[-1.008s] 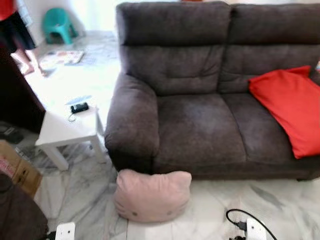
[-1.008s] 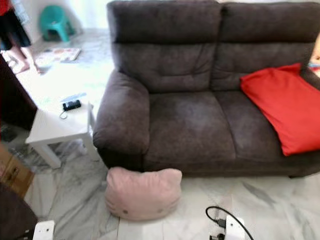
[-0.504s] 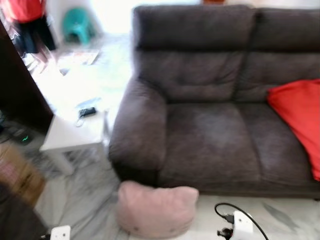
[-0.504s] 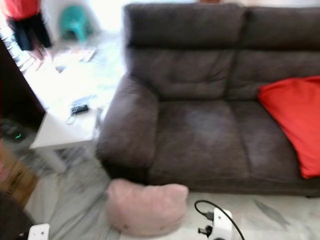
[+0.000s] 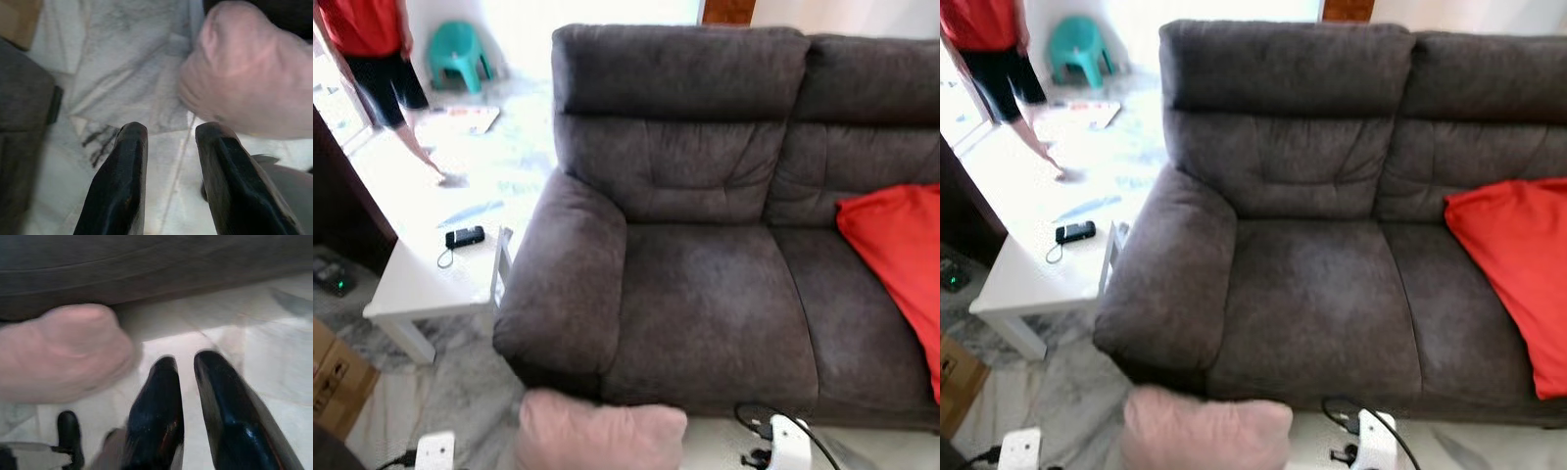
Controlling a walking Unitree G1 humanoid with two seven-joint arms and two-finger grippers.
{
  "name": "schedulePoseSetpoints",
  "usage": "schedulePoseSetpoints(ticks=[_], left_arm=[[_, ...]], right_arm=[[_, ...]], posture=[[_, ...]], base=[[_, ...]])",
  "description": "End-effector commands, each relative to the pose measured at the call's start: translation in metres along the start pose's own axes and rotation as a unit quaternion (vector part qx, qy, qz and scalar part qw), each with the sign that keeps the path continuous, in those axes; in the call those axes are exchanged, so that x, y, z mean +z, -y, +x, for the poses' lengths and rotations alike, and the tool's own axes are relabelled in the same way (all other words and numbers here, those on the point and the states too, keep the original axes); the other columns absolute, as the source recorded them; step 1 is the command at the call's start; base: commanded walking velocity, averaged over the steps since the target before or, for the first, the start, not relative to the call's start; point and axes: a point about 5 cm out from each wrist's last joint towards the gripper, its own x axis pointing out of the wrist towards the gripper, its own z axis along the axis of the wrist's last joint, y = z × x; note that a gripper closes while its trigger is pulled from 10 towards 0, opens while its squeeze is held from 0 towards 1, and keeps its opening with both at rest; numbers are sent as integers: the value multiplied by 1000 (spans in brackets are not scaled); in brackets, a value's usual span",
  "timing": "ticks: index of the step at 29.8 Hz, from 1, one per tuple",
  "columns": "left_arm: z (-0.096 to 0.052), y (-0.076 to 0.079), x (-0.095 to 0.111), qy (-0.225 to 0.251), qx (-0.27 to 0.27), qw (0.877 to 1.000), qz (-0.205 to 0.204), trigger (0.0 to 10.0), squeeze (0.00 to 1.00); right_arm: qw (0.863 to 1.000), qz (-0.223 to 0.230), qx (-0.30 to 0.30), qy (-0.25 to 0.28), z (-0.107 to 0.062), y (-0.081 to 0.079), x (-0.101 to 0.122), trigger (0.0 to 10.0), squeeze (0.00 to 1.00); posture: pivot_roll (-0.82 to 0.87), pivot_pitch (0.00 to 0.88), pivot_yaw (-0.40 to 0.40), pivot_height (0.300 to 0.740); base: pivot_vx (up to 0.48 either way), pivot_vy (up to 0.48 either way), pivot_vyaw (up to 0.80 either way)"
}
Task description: Move the pillow to the sofa from floor
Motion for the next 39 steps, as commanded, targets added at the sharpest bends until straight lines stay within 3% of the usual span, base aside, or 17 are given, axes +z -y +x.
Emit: schedulePoseSetpoints(ticks=[1,8,26,36,39], left_arm=[[-2,-8,-8,-13,8,1000,3,10000,0],[-3,-8,-10,-13,8,1000,0,10000,0],[-3,-8,-8,-7,12,1000,-13,10000,0],[-3,-10,-8,-8,13,1000,-10,10000,0],[-5,-18,-12,-8,17,1000,-9,10000,0]], right_arm=[[1000,5,5,2,0,-5,-2,10000,0],[1000,1,6,1,0,-4,-1,10000,0],[1000,28,-14,-3,-3,13,-6,10000,0],[999,32,-7,-2,0,-4,-4,10000,0],[999,32,-8,1,0,-5,-3,10000,0]], posture=[[124,24,-14,740],[129,29,-17,740],[135,29,-18,740],[136,32,-18,740],[136,32,-18,740]], base=[[0,0,0],[0,0,457],[0,55,0],[0,480,-293],[0,227,0]])
